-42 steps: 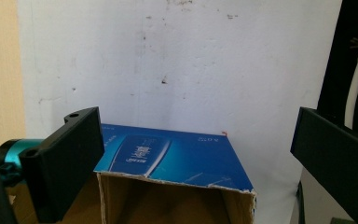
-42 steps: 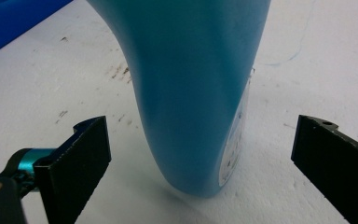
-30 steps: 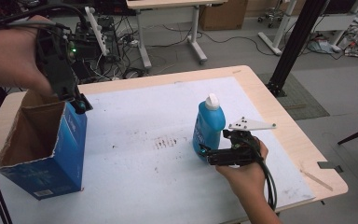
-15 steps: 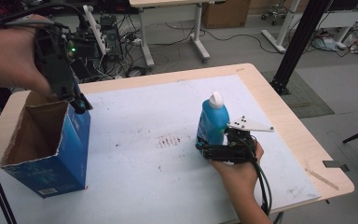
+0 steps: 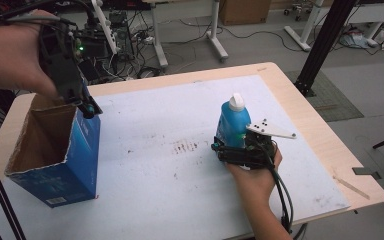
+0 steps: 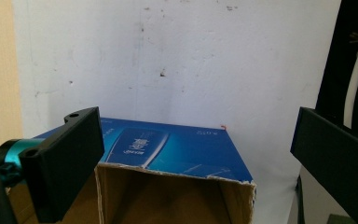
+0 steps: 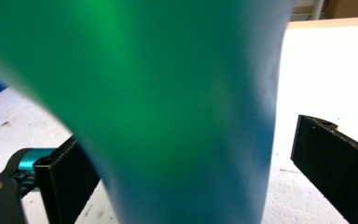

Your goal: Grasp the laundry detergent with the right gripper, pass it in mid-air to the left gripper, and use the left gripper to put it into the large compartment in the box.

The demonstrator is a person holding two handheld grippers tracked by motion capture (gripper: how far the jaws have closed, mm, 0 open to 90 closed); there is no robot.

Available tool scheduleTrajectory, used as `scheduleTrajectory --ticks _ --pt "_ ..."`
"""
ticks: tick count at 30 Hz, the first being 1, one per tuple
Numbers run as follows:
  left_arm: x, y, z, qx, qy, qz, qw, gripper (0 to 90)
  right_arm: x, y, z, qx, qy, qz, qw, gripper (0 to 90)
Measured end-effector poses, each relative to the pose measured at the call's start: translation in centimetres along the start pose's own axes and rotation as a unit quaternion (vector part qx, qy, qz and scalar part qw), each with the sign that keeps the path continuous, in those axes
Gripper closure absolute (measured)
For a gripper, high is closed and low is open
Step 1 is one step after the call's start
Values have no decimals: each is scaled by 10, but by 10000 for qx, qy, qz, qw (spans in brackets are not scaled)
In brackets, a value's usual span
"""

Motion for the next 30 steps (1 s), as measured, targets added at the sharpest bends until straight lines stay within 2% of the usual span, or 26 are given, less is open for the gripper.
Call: scheduleTrajectory --ticks 4,9,11,16,18,30 --pt "1 0 0 1 9 8 10000 25 -1 -1 0 48 81 52 9999 129" --pt "2 -1 -1 3 -16 18 10000 25 0 -4 -1 44 129 55 9999 138" --pt "3 0 -1 7 -12 30 10000 25 1 -4 -1 115 128 66 9998 138" --pt "3 -1 -1 11 -18 17 10000 25 0 -5 0 181 203 110 9996 176" --pt "3 -1 -1 7 -22 19 10000 25 0 -5 1 181 226 123 9995 226" --pt "1 0 -2 19 -40 4 10000 25 1 -6 1 223 233 200 9993 276"
Point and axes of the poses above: each handheld gripper's, and its own axes: z roughly backward along the jaws, x roughly out of its underside, y roughly to its right, the point moved 8 cm from there along -z, roughly forward along the jaws, and after that the axes turned 5 degrees about -x, right-handed, at the moved point
